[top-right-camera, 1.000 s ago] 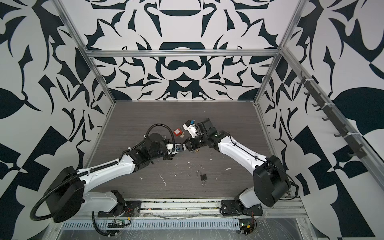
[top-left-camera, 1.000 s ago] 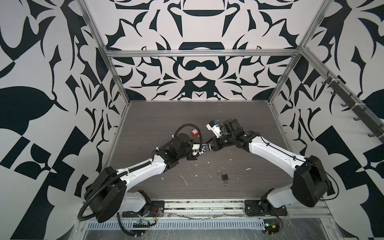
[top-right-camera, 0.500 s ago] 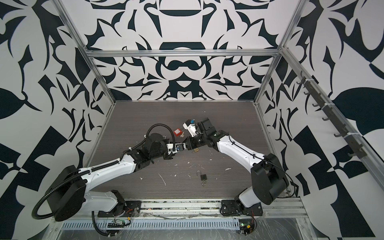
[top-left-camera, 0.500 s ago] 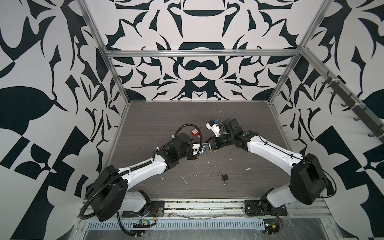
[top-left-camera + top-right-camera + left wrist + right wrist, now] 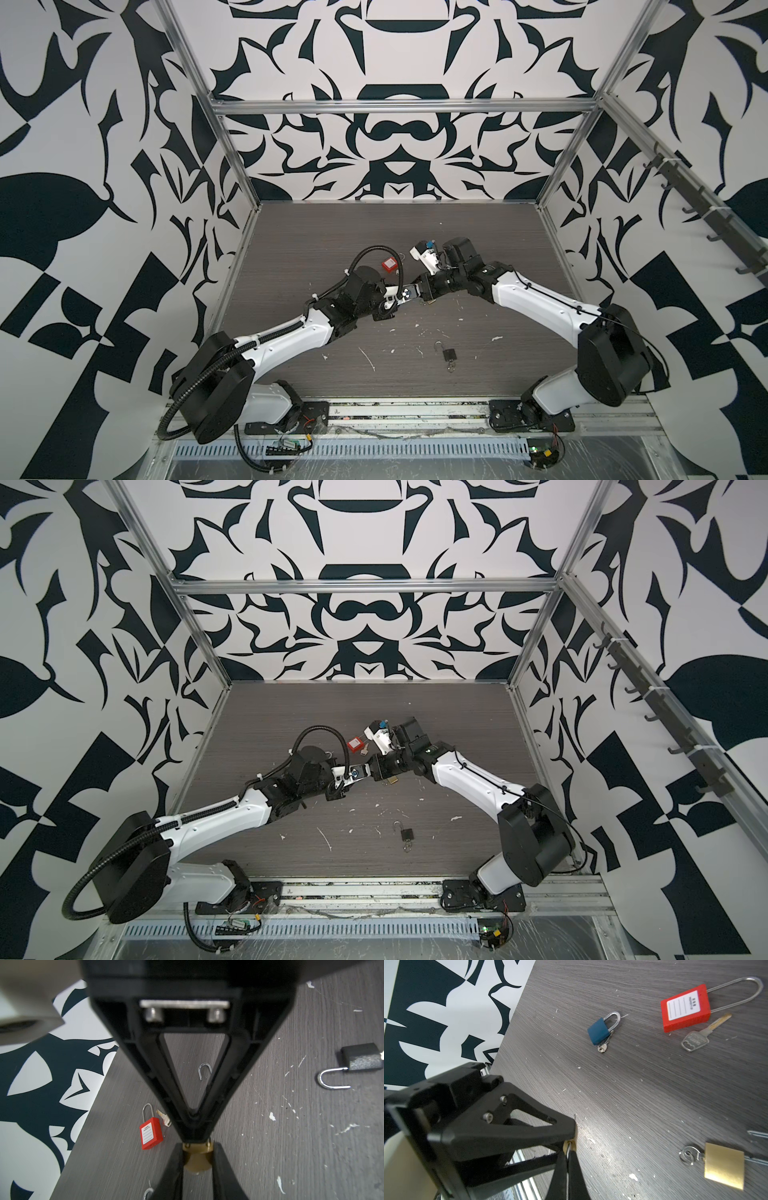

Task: Lock with the key

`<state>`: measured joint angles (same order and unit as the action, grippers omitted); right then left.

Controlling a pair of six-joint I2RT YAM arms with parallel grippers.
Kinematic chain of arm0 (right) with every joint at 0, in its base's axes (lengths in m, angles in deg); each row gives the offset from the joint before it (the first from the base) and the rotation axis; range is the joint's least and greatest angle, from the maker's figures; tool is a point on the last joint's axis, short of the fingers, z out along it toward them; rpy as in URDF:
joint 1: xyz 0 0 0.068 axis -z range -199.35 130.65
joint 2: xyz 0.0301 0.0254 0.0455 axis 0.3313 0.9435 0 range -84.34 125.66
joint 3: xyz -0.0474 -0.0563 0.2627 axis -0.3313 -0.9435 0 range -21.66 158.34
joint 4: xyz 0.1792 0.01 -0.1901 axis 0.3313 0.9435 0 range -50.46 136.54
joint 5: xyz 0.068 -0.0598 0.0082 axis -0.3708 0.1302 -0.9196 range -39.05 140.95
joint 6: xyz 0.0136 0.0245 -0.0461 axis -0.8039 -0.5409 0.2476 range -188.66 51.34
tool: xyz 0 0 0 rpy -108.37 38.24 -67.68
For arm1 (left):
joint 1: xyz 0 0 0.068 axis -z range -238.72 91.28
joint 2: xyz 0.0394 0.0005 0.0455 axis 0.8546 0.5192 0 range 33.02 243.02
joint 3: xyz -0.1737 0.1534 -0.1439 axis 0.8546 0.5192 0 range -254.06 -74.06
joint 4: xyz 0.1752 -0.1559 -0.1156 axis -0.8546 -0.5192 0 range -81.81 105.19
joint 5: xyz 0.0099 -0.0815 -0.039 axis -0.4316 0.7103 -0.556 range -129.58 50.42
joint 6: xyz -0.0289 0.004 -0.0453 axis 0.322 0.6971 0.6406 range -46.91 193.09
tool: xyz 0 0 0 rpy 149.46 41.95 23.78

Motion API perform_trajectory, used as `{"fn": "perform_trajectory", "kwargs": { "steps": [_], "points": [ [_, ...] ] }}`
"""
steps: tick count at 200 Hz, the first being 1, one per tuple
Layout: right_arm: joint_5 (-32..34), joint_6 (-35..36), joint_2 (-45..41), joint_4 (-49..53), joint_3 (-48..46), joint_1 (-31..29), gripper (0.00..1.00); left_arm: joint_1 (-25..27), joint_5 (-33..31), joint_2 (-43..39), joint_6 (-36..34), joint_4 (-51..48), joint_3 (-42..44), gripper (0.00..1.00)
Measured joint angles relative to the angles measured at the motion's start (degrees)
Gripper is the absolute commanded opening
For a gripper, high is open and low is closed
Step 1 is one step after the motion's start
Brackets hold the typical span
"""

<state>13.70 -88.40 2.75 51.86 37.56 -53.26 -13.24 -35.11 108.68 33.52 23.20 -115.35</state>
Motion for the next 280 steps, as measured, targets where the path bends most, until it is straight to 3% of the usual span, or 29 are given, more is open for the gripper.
{"fn": "perform_trajectory", "kwargs": {
  "steps": [156, 205, 228, 280],
  "points": [
    [-2.34, -2.36, 3.67, -7.39, -1.33, 0.00, 0.00, -0.76, -2.51, -0.15, 2.54, -2.16, -0.26, 0.00],
    [-0.20, -0.79, 0.07, -3.72, -0.22, 1.03, 0.00, 0.13, -3.39, -0.59, 4.59, 4.20, 1.51, 0.00],
    [-0.04, 0.20, -1.77, -0.31, 1.29, 2.03, 0.17, 0.90, -3.76, -2.45, 6.84, 8.94, 4.00, 0.00],
    [3.91, 1.01, -6.71, 1.55, 5.05, 5.40, 0.45, 1.42, -4.24, -4.02, 11.72, 11.50, 7.32, 0.00]
  ]
}}
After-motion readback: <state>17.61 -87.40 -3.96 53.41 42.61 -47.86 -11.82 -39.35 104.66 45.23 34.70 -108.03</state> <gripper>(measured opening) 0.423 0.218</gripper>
